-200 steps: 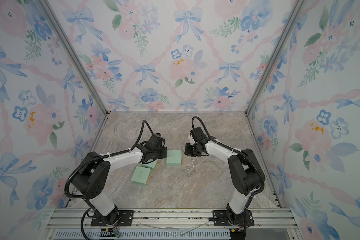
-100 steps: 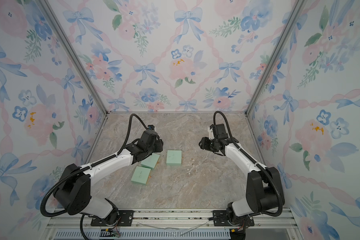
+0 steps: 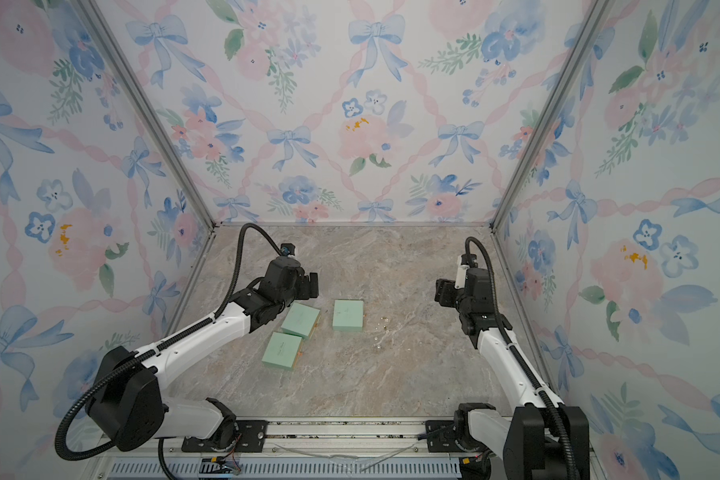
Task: Take out the earrings from the drawer-style jewelry box
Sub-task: Reset both arms
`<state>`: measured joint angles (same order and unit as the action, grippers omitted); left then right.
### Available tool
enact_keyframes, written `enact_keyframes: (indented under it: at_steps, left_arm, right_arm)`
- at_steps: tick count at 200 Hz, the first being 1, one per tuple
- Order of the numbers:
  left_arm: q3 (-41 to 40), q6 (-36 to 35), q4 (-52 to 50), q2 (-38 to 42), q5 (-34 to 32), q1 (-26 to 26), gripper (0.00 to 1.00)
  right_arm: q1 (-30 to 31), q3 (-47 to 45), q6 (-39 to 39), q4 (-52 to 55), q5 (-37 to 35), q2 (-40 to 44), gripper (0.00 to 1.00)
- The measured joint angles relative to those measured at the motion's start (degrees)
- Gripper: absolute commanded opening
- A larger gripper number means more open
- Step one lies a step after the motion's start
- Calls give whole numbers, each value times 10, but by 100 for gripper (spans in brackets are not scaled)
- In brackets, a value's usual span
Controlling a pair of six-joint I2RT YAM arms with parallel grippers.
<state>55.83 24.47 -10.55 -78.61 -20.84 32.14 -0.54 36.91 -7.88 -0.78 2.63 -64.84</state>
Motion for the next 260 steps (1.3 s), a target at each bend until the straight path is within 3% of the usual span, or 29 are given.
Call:
enact_keyframes:
  at_steps: [38,71,101,136,160,169,260]
  left_arm:
    - [-33,-53,26,32,-30,-14,98]
    - [-116,-97,97,95,-32,-41,98]
    - [-210,-134,174,154,-20,-79,98]
    - [-235,-164,216,162,-5,-134,98]
    - [-243,-192,249,162,1,-143,98]
    - [-249,-201,263,162,5,-146,98]
    - [-347,-230,398,153,80,-237,98]
  right_arm:
    - [-15,-85,20,-146,-25,-45,75]
    - [-15,-115,21,-257,-35,-117,77]
    - [-14,-133,25,-342,-43,-153,78]
    - [12,-137,49,-442,-61,-221,80]
    - [27,-138,61,-456,-72,-234,84]
    - [29,-138,66,-465,-76,-234,99]
    - [33,-138,71,-471,-96,-234,96]
